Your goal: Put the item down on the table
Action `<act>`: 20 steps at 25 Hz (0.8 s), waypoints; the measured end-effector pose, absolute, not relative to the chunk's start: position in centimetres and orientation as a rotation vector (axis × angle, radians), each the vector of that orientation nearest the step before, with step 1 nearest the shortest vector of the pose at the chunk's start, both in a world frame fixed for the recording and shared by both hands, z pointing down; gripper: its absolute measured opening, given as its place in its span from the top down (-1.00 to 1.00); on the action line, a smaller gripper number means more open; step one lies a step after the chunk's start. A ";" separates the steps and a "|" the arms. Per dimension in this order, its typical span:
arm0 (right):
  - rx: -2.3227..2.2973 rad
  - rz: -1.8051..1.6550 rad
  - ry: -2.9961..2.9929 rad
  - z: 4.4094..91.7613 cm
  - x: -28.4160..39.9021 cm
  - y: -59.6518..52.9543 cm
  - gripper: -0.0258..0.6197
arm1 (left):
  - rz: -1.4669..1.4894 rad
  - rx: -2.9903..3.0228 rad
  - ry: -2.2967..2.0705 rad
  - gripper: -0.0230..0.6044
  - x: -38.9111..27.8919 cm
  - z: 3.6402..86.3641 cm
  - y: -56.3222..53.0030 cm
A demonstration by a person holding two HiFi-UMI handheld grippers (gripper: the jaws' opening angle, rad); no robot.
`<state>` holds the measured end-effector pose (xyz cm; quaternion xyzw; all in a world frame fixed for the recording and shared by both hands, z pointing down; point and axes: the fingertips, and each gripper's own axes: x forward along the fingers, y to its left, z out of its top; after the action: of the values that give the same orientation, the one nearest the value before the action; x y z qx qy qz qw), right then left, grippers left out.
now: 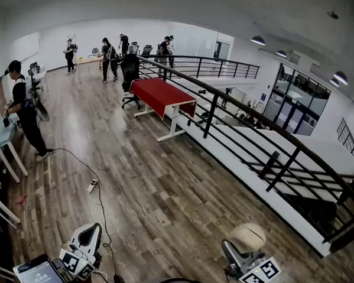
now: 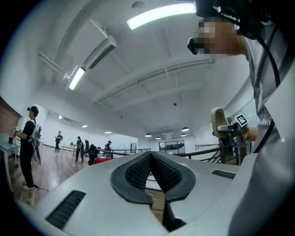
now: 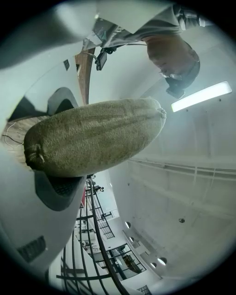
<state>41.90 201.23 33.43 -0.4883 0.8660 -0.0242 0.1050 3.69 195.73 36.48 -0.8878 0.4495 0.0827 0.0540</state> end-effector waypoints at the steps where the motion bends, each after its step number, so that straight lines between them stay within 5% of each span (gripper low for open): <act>1: -1.440 -0.076 2.553 33.5 41.8 201.1 0.05 | 0.256 -2.699 1.357 0.92 3.9 36.2 195.7; 20: -1.430 -0.134 2.508 33.4 35.1 199.6 0.05 | 0.154 -2.691 1.242 0.92 -0.6 37.8 194.7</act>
<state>35.07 199.57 33.35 -0.4909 0.8609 -0.0460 0.1252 -0.64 194.74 37.84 -0.9032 0.4171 0.0516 0.0868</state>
